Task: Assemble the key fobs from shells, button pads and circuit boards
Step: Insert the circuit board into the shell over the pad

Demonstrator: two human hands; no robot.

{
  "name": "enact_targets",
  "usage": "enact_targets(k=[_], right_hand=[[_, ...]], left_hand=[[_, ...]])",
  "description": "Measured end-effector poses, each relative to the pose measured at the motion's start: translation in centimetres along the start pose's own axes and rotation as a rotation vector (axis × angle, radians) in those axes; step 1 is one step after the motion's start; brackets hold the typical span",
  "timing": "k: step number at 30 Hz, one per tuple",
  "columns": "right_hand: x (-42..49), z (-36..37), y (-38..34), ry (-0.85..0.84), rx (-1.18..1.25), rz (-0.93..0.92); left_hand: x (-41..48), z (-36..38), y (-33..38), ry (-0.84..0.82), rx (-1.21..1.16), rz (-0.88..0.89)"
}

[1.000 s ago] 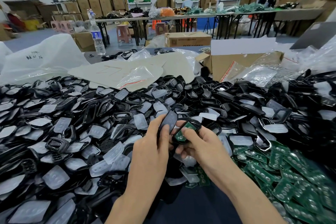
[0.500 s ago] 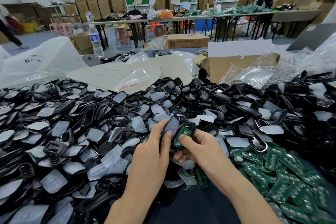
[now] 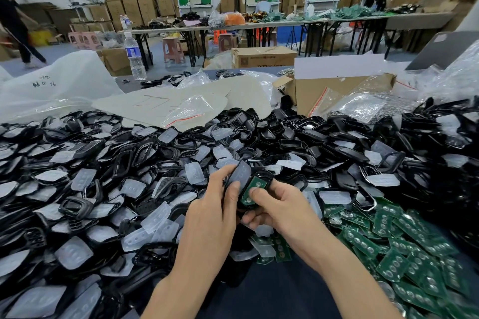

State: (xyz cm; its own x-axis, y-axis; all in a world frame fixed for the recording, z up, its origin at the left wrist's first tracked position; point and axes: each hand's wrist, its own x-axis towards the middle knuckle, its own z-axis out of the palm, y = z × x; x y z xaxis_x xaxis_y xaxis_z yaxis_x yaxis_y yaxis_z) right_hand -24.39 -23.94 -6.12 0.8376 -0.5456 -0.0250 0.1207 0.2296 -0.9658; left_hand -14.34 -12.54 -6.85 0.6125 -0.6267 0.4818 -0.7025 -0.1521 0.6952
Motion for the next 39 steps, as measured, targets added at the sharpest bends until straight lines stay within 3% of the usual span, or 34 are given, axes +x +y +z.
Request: enact_targets(k=[17,27,32,39], right_hand=[[-0.3,-0.1,-0.8,-0.126,0.107,0.018],[0.4,-0.9,-0.3,0.100,0.103,-0.055],[0.1,-0.6,-0.5,0.052,0.120,-0.071],[-0.1,-0.3,-0.5,0.027,-0.011,-0.078]], left_hand=[[0.3,-0.2,-0.1,0.007,-0.117,-0.045],[0.7,-0.7,0.5,-0.041,-0.360,-0.163],[0.8,-0.8,0.7,-0.123,-0.419,-0.181],[1.0,-0.7,1.3,0.003,-0.537,-0.251]])
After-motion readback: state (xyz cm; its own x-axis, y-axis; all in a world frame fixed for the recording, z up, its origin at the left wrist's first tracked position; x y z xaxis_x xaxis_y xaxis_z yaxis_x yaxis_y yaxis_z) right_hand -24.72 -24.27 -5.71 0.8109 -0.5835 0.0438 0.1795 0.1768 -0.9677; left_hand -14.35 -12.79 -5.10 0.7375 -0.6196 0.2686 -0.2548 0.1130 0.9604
